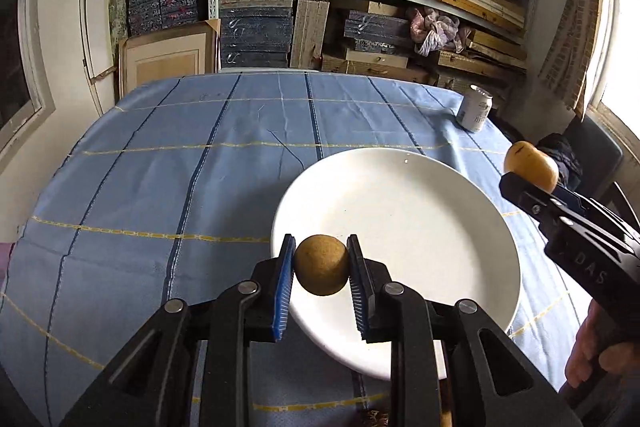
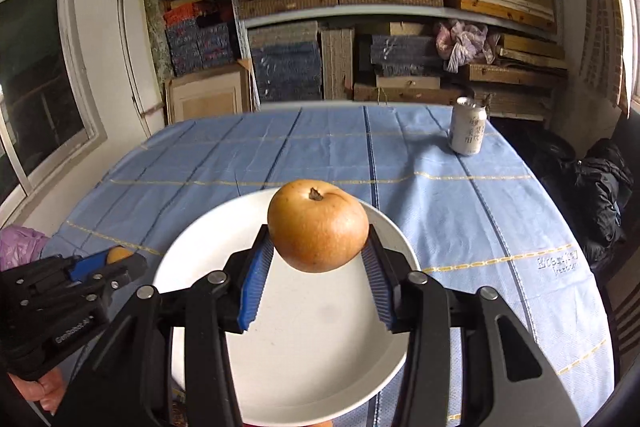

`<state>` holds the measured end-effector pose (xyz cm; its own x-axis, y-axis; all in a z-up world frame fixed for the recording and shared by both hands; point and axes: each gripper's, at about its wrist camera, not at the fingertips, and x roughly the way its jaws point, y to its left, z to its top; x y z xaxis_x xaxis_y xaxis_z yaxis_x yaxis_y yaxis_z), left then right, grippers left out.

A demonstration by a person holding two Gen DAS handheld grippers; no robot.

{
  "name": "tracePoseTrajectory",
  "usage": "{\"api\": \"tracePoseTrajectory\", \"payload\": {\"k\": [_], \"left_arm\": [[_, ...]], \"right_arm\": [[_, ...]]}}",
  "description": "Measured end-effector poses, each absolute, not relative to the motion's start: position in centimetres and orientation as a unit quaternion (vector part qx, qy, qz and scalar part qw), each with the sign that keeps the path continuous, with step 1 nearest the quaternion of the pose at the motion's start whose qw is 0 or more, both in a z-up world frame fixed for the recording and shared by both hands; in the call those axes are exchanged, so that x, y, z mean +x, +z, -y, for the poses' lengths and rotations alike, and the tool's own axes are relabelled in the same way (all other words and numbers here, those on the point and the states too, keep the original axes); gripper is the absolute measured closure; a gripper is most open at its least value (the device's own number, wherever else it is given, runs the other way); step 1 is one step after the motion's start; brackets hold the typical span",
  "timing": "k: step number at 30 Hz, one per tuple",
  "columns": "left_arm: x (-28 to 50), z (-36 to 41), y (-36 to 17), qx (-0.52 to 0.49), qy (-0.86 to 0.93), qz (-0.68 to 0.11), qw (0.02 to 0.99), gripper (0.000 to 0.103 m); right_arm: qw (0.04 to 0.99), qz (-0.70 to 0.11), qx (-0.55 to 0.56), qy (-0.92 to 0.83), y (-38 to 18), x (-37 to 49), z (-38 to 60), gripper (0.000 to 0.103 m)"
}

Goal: Organize fruits
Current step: 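Lower the pear onto the white plate and open the right tool while the left tool releases its fruit there, then withdraw both open tools from the plate back toward the fruit pile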

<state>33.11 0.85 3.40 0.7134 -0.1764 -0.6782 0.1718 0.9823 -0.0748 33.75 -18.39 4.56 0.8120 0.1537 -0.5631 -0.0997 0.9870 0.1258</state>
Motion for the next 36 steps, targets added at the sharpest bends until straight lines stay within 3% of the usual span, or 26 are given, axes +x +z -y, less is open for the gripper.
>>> {"api": "tracePoseTrajectory", "payload": {"k": [11, 13, 15, 16, 17, 20, 24, 36], "left_arm": [[33.8, 1.6, 1.3, 0.014, -0.135, -0.384, 0.913, 0.077], [33.8, 2.0, 1.2, 0.014, -0.134, -0.379, 0.916, 0.076], [33.7, 2.0, 1.5, -0.004, -0.129, -0.360, 0.924, 0.041], [33.6, 2.1, 1.6, -0.004, -0.123, -0.355, 0.927, 0.006], [33.6, 2.3, 1.6, 0.006, -0.113, -0.349, 0.930, 0.003], [33.6, 3.0, 1.5, 0.030, -0.107, -0.350, 0.930, 0.003], [33.8, 3.1, 1.0, 0.017, -0.118, -0.367, 0.923, 0.003], [33.3, 2.8, 2.3, 0.013, -0.103, -0.359, 0.927, 0.003]], "right_arm": [[0.945, -0.317, 0.043, 0.070, 2.5, 34.8, 18.9, 0.056], [0.944, -0.317, 0.053, 0.069, 2.5, 34.8, 19.2, 0.051], [0.942, -0.317, 0.069, 0.079, 2.8, 34.6, 19.6, 0.024], [0.943, -0.313, 0.075, 0.078, 3.1, 34.4, 19.7, 0.021], [0.945, -0.309, 0.076, 0.076, 3.4, 34.2, 19.8, 0.020], [0.950, -0.297, 0.065, 0.070, 4.2, 33.7, 19.8, 0.009], [0.953, -0.287, 0.068, 0.072, 5.0, 33.1, 19.9, 0.005], [0.957, -0.275, 0.075, 0.055, 5.8, 32.3, 20.0, 0.004]]}}
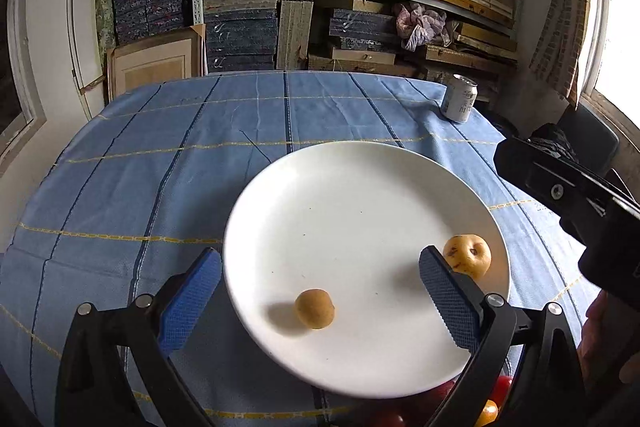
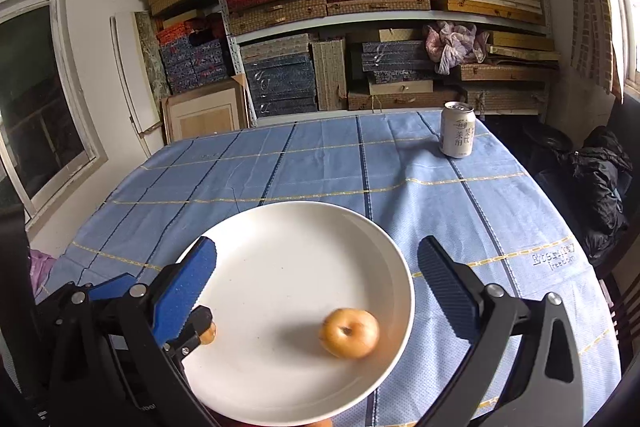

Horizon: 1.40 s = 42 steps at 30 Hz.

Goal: Organize fruits
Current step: 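Withdraw both open tools from the plate back toward the fruit pile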

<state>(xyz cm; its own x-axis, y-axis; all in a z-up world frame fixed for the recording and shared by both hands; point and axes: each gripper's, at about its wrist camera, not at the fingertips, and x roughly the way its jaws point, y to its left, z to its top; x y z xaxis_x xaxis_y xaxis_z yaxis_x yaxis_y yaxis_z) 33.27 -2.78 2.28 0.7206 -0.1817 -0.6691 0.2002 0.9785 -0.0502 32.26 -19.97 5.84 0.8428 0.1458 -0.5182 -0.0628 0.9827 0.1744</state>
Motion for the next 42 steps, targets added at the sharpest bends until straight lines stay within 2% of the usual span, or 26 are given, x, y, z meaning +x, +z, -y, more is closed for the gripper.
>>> {"api": "tracePoseTrajectory", "payload": {"k": [10, 16, 26, 30, 42], "left_arm": [[32.5, 1.6, 3.8, 0.002, -0.044, -0.352, 0.935, 0.003], [32.2, 0.7, 4.7, -0.006, -0.042, -0.340, 0.939, 0.003], [32.1, 1.0, 4.7, 0.006, -0.041, -0.333, 0.942, 0.003], [32.0, 0.7, 4.9, 0.005, -0.033, -0.327, 0.944, 0.003], [31.7, 0.5, 5.2, 0.017, -0.022, -0.326, 0.945, 0.004]], "right_arm": [[0.962, -0.274, 0.009, -0.006, 5.8, 32.2, 18.8, 0.004], [0.954, -0.295, 0.057, 0.016, 5.3, 32.8, 20.1, 0.004], [0.950, -0.309, 0.046, 0.006, 5.2, 33.0, 20.1, 0.004], [0.952, -0.304, -0.001, -0.022, 5.0, 33.0, 19.3, 0.004], [0.943, -0.331, 0.020, -0.012, 4.2, 33.4, 19.4, 0.004]]}}
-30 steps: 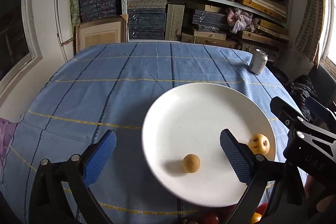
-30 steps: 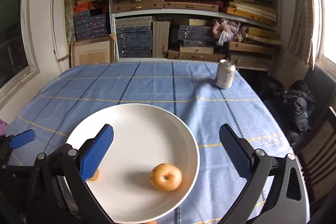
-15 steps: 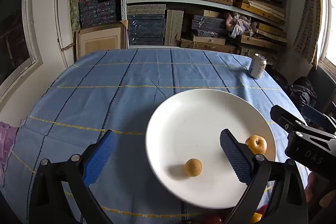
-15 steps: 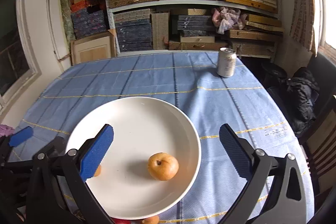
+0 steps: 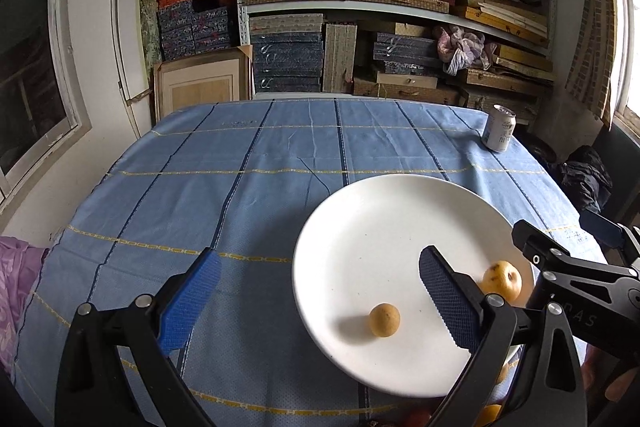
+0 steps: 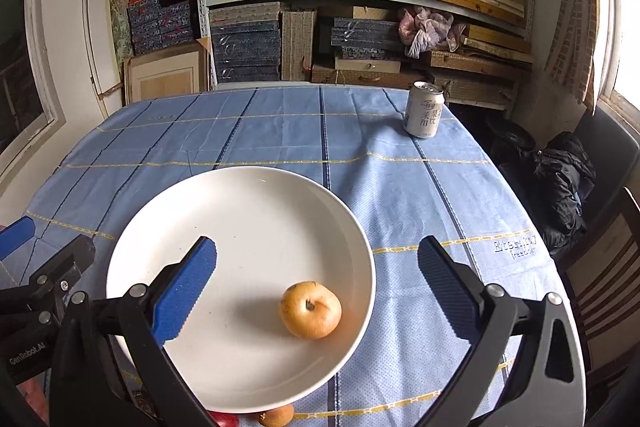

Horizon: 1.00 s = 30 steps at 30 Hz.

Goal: Organize fruits
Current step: 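Withdraw both open tools from the plate back toward the fruit pile, then grasp the large pale grapefruit with the right tool while the left tool grasps a red round fruit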

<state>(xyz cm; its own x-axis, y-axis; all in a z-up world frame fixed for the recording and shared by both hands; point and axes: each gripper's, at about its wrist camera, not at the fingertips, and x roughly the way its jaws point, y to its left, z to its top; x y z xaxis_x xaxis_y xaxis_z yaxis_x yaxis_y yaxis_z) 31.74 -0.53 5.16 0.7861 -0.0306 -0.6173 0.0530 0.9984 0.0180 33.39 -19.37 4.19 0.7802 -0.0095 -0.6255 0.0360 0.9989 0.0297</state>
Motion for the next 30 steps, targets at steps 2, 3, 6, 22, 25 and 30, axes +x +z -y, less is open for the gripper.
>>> {"api": "tracePoseTrajectory", "payload": {"k": [2, 3, 6, 22, 25, 30], "left_arm": [[31.8, 0.4, 5.0, 0.016, -0.024, -0.332, 0.943, 0.003], [31.9, 0.4, 4.9, 0.016, -0.026, -0.334, 0.942, 0.004], [31.8, 0.5, 4.8, 0.022, -0.028, -0.334, 0.942, 0.003], [29.3, -0.3, 3.5, 0.043, -0.026, -0.346, 0.937, 0.003], [27.1, -1.0, 1.2, 0.042, -0.043, -0.364, 0.929, 0.003], [21.1, -2.1, 1.0, 0.020, -0.049, -0.358, 0.932, 0.003]], "right_arm": [[0.944, -0.328, 0.022, -0.011, 4.4, 33.3, 19.4, 0.004], [0.945, -0.327, 0.024, -0.013, 4.4, 33.3, 19.5, 0.004], [0.945, -0.325, 0.028, -0.019, 4.4, 33.2, 19.7, 0.004], [0.948, -0.313, 0.037, -0.035, 5.8, 30.6, 20.1, 0.004], [0.949, -0.313, 0.032, -0.001, 5.5, 27.4, 19.9, 0.004], [0.950, -0.308, 0.048, 0.021, 4.2, 20.9, 20.6, 0.004]]}}
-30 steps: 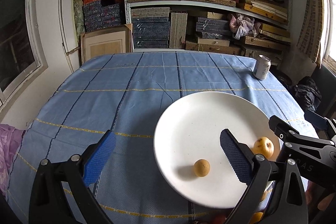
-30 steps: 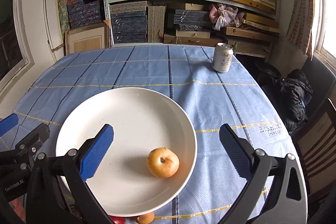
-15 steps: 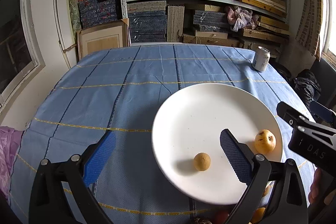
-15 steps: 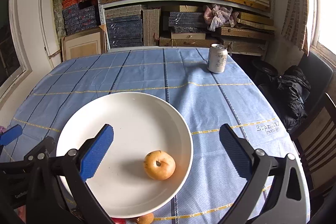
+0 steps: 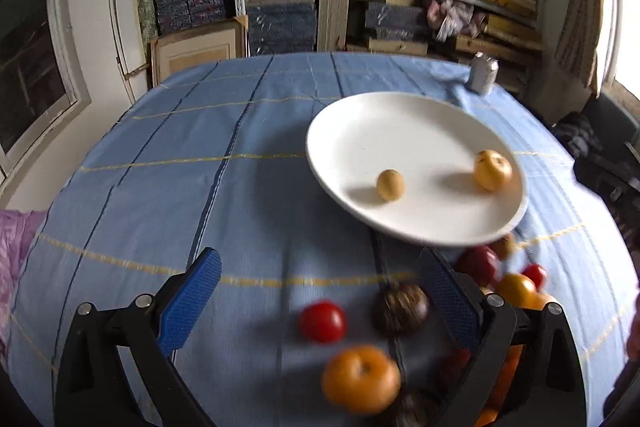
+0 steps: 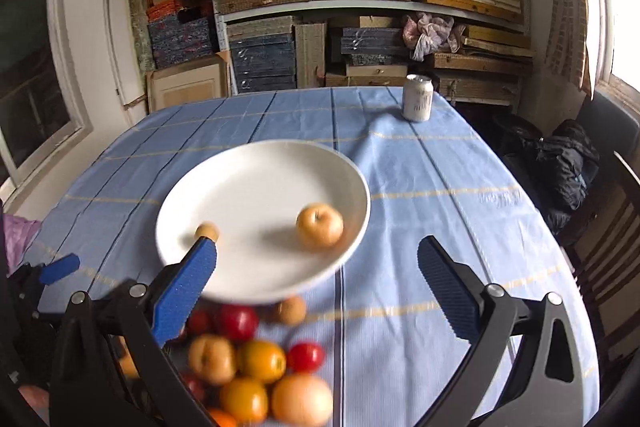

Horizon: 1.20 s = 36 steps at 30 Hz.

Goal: Organize fruits
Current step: 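Grasp the large pale grapefruit with the right tool while the left tool grasps a red round fruit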

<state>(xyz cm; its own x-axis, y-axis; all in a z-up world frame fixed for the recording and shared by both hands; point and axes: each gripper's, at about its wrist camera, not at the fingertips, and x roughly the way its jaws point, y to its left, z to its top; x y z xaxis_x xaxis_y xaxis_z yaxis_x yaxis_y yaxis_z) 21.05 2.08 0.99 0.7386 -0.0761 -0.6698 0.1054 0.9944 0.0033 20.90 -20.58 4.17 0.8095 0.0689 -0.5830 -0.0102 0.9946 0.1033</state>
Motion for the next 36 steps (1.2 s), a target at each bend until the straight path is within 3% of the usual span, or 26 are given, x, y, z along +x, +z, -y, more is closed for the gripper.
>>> {"api": "tracePoseTrajectory", "payload": {"k": [4, 10, 17, 28, 30, 31, 32, 33, 34, 36], "left_arm": [[14.3, -2.6, 1.7, 0.020, -0.061, -0.330, 0.942, 0.003], [7.7, -1.6, -2.2, 0.038, -0.073, -0.359, 0.930, 0.003], [8.6, -1.3, -6.1, 0.047, -0.043, -0.418, 0.906, 0.003], [10.8, -0.5, -6.1, 0.043, -0.052, -0.411, 0.909, 0.004], [10.9, -0.5, -6.0, 0.042, -0.077, -0.406, 0.910, 0.013], [10.9, -0.3, -6.0, 0.047, -0.084, -0.401, 0.911, 0.024], [10.6, 0.0, -5.8, 0.054, -0.102, -0.391, 0.913, 0.045], [10.3, 0.5, -5.8, 0.059, -0.117, -0.384, 0.914, 0.057], [10.1, 0.9, -5.8, 0.063, -0.129, -0.378, 0.915, 0.071], [9.8, 1.3, -5.8, 0.065, -0.123, -0.374, 0.917, 0.072]], "right_arm": [[0.951, -0.308, 0.018, 0.014, 3.0, 15.7, 21.2, 0.004], [0.935, -0.353, -0.044, 0.018, -1.2, 13.4, 21.0, 0.004], [0.916, -0.398, -0.041, 0.037, -4.6, 14.1, 21.1, 0.004], [0.897, -0.441, 0.017, 0.033, -5.8, 16.7, 21.0, 0.004], [0.895, -0.444, 0.035, 0.032, -6.0, 16.8, 21.3, 0.005], [0.894, -0.444, 0.044, 0.032, -6.0, 16.8, 21.6, 0.007], [0.896, -0.440, 0.046, 0.035, -5.9, 16.6, 21.6, 0.025], [0.900, -0.432, 0.047, 0.044, -5.6, 16.4, 21.4, 0.061], [0.902, -0.425, 0.054, 0.054, -5.4, 16.1, 21.3, 0.063], [0.902, -0.426, 0.051, 0.048, -5.4, 16.0, 21.1, 0.064]]}}
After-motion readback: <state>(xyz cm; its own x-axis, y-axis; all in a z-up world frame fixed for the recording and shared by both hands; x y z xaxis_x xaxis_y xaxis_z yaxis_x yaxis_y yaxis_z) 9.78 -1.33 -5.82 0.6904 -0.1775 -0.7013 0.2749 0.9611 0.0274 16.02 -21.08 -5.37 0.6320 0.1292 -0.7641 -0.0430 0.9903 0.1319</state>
